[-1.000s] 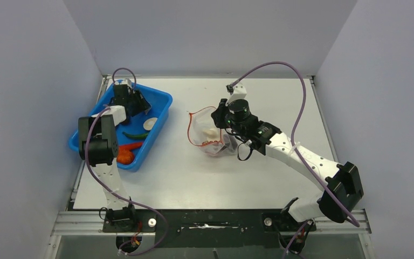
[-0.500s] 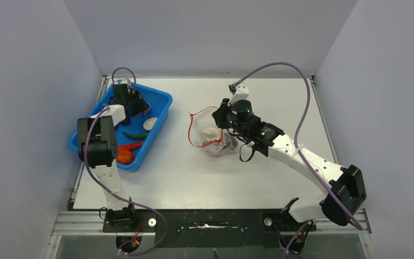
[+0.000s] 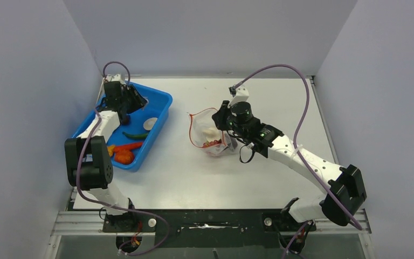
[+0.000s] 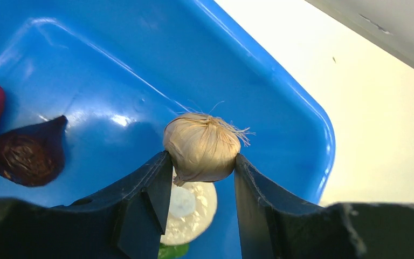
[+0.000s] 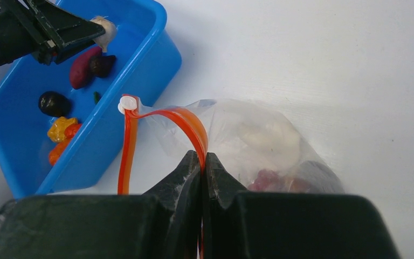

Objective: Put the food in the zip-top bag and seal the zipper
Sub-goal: Pick up the fake vegetable from the bin.

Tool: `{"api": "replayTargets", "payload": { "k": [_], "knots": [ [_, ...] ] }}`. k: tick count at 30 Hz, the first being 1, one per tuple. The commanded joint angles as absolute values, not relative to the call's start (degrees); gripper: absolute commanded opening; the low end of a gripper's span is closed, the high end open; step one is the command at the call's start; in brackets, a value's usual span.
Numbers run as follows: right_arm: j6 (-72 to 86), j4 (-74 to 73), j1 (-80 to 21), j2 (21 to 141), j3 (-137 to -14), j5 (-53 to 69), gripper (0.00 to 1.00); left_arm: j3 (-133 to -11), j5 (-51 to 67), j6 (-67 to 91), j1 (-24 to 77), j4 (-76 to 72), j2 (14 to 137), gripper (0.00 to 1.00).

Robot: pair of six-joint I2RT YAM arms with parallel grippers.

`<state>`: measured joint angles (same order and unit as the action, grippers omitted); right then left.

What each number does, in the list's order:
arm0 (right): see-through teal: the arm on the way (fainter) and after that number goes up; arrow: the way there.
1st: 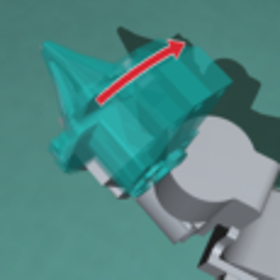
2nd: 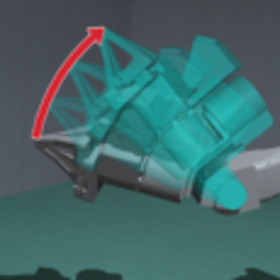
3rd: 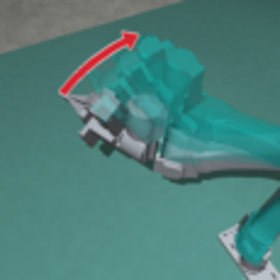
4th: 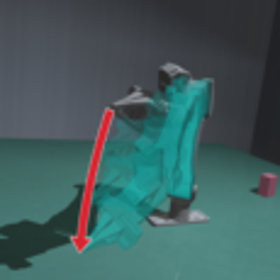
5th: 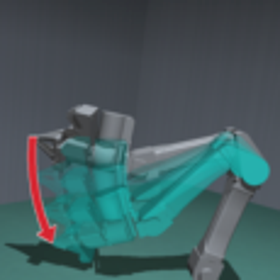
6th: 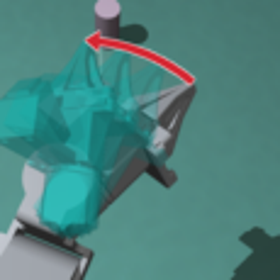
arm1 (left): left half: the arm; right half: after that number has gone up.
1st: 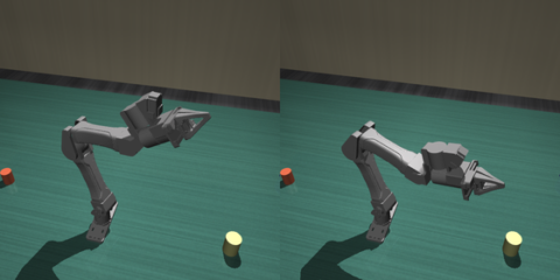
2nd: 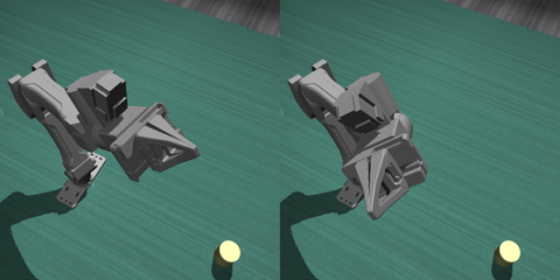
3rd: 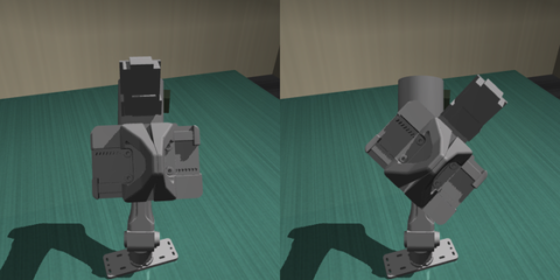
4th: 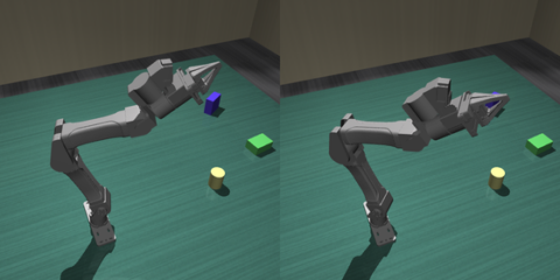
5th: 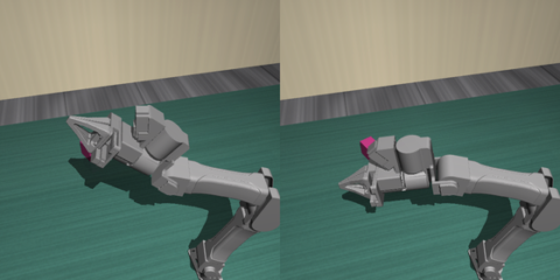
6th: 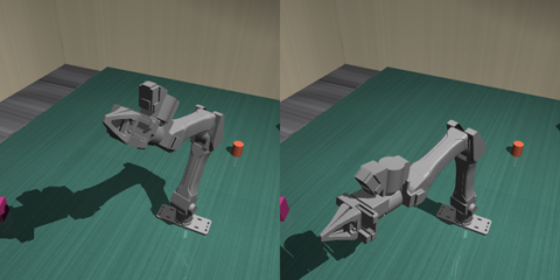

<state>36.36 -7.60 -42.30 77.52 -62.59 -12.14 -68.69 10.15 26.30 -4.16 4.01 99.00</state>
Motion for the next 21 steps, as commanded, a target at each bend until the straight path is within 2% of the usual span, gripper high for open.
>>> {"api": "replayTargets", "payload": {
  "k": [1, 10, 16, 21],
  "knots": [
    [37.2, -3.9, -42.0, 75.3, -62.4, -11.6, 0.0, -65.5, 15.5, 28.2, -3.9, 1.4, 93.5, 0.29],
    [37.8, -3.4, -41.8, 74.0, -60.5, -14.1, 0.0, -61.1, 25.9, 28.0, -0.7, 3.1, 86.4, 0.29],
    [38.8, -3.8, -41.7, 74.4, -60.4, -13.0, 0.0, -54.2, 34.1, 33.0, 1.3, -4.6, 80.0, 0.26],
    [39.4, -4.6, -41.6, 74.1, -60.4, -12.9, 0.0, -53.2, 36.5, 33.6, 4.5, -3.6, 75.8, 0.25]
  ]
}}
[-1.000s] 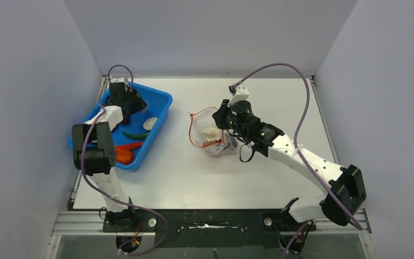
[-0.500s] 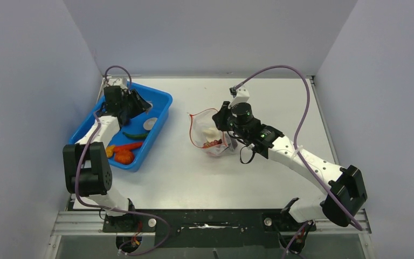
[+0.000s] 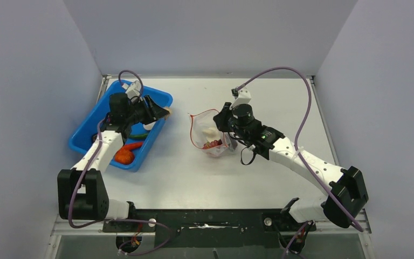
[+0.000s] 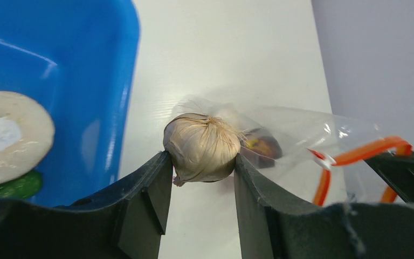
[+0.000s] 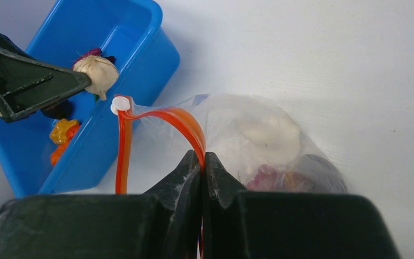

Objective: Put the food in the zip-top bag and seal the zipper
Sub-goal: Pick up the fake vegetable from the bin, then place the fake vegetable in the zipper food storage bag.

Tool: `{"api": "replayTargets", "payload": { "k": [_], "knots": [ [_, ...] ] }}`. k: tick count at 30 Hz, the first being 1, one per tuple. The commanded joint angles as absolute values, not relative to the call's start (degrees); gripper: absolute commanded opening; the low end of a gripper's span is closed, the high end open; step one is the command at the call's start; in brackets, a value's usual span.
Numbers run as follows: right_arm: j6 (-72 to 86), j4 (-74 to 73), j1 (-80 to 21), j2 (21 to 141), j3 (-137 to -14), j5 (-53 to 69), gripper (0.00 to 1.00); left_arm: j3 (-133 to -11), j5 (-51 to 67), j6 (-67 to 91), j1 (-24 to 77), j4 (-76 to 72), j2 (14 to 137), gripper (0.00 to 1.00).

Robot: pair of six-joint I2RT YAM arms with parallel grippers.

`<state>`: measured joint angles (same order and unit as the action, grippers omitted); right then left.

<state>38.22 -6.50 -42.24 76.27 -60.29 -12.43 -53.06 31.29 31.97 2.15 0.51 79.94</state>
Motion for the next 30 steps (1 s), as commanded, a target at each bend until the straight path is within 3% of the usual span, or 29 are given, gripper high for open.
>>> {"api": "replayTargets", "payload": {
  "k": [1, 20, 30],
  "knots": [
    [39.5, -4.7, -41.6, 74.1, -60.5, -13.0, 0.0, -53.2, 36.8, 34.0, 5.2, -3.6, 75.0, 0.25],
    [40.8, -4.3, -41.5, 76.1, -61.8, -12.0, 0.0, -52.1, 39.6, 41.1, 21.9, -8.6, 69.4, 0.25],
    [41.2, -3.9, -41.5, 76.0, -61.4, -11.3, 0.0, -50.9, 38.0, 40.3, 24.1, -7.4, 72.0, 0.27]
  ]
}}
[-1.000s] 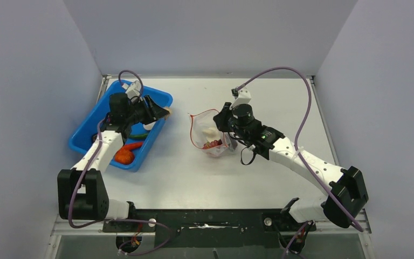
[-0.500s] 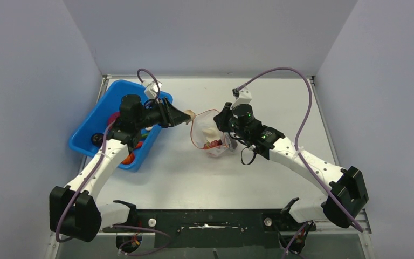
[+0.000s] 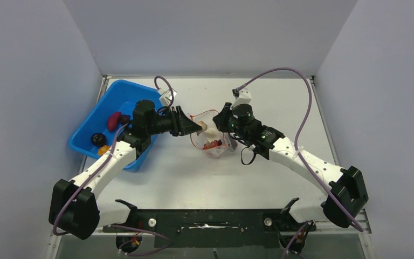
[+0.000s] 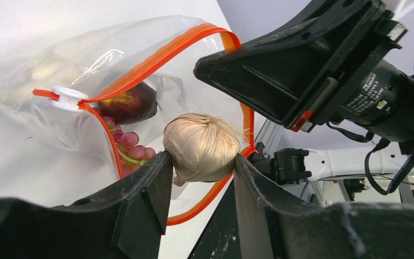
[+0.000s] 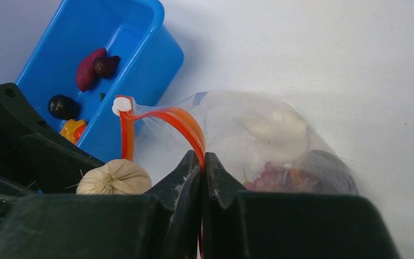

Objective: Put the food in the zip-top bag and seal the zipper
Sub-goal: Place the fake vegetable in the zipper food storage bag.

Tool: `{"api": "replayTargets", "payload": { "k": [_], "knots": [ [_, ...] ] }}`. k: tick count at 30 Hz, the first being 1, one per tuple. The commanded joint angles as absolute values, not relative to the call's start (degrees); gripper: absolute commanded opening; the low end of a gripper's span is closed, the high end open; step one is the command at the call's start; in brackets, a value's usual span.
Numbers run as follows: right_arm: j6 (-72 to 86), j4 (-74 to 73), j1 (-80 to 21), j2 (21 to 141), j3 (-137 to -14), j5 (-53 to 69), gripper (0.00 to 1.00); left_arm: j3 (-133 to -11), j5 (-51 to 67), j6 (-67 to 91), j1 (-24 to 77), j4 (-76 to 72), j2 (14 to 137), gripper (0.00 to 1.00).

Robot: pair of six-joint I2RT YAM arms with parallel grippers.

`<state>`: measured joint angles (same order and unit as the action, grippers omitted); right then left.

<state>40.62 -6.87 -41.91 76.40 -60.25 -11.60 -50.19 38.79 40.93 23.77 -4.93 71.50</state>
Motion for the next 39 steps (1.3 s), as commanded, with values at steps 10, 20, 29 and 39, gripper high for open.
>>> {"api": "replayTargets", "payload": {
  "k": [10, 20, 29, 39],
  "knots": [
    [41.5, -3.4, -41.5, 76.2, -61.3, -10.8, 0.0, -51.8, 36.2, 37.4, 24.2, -3.7, 72.9, 0.45],
    [41.3, -3.3, -41.5, 75.6, -60.9, -11.1, 0.0, -54.1, 34.0, 35.6, 24.1, -1.1, 72.8, 0.56],
    [40.9, -3.3, -41.4, 73.5, -59.4, -12.0, 0.0, -57.5, 28.6, 32.7, 24.0, 3.9, 71.6, 0.57],
    [39.6, -2.9, -41.2, 69.4, -55.3, -14.8, 0.0, -60.3, 15.2, 27.6, 17.2, 9.6, 69.3, 0.63]
  ]
}}
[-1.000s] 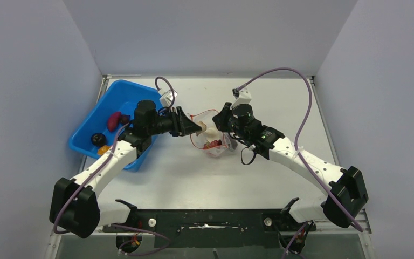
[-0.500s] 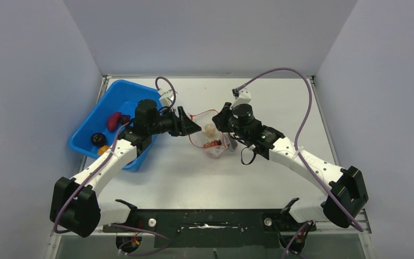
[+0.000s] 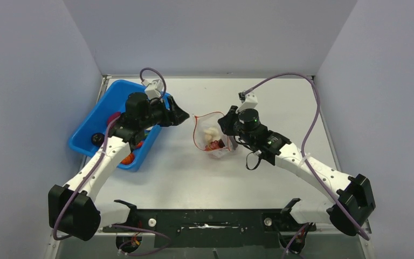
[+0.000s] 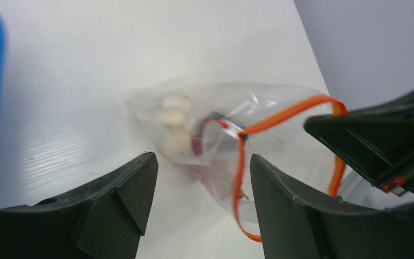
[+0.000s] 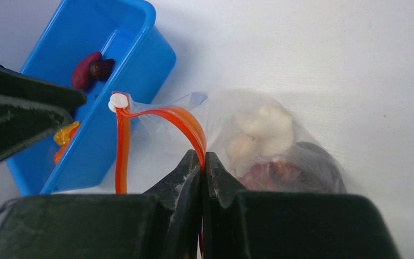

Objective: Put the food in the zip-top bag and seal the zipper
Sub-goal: Place the fake vegetable in the zipper food storage bag, then pick up the fake fruit from the bin.

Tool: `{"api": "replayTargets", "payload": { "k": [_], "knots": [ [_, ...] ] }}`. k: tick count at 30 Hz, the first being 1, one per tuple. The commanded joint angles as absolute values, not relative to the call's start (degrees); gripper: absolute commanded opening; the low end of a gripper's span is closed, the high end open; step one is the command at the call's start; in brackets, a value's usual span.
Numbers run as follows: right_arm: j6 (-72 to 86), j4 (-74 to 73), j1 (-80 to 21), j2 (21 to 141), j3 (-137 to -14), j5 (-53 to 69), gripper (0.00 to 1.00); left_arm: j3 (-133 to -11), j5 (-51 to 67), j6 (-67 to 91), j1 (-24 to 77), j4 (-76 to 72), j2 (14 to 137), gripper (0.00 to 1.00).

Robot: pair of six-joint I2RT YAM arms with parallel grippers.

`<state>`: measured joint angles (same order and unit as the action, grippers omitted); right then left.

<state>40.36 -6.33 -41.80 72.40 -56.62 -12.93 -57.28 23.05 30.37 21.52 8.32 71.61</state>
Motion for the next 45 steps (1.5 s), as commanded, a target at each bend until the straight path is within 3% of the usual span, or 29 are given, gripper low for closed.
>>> {"api": "replayTargets", "payload": {
  "k": [1, 9, 18, 30, 36, 45],
  "knots": [
    [39.5, -2.8, -41.2, 69.2, -55.0, -14.7, 0.0, -60.1, 13.9, 27.7, 15.3, 10.0, 69.3, 0.63],
    [36.5, -3.9, -40.2, 67.0, -55.1, -13.5, 0.0, -58.7, 5.6, 24.1, -0.3, 13.0, 71.4, 0.65],
    [36.7, -3.1, -39.2, 65.0, -53.0, -12.5, 0.0, -63.9, 2.9, 20.3, -8.4, 16.0, 80.9, 0.72],
    [37.6, -1.7, -38.5, 65.7, -52.7, -10.9, 0.0, -72.7, 0.3, 19.0, -10.8, 16.6, 94.1, 0.69],
    [37.7, -2.1, -38.5, 65.0, -52.6, -11.5, 0.0, -72.9, -0.1, 18.6, -11.8, 15.1, 97.8, 0.62],
    [38.3, -1.2, -38.5, 66.2, -52.8, -10.4, 0.0, -73.5, 1.2, 17.7, -12.5, 14.5, 103.0, 0.6]
  ]
}}
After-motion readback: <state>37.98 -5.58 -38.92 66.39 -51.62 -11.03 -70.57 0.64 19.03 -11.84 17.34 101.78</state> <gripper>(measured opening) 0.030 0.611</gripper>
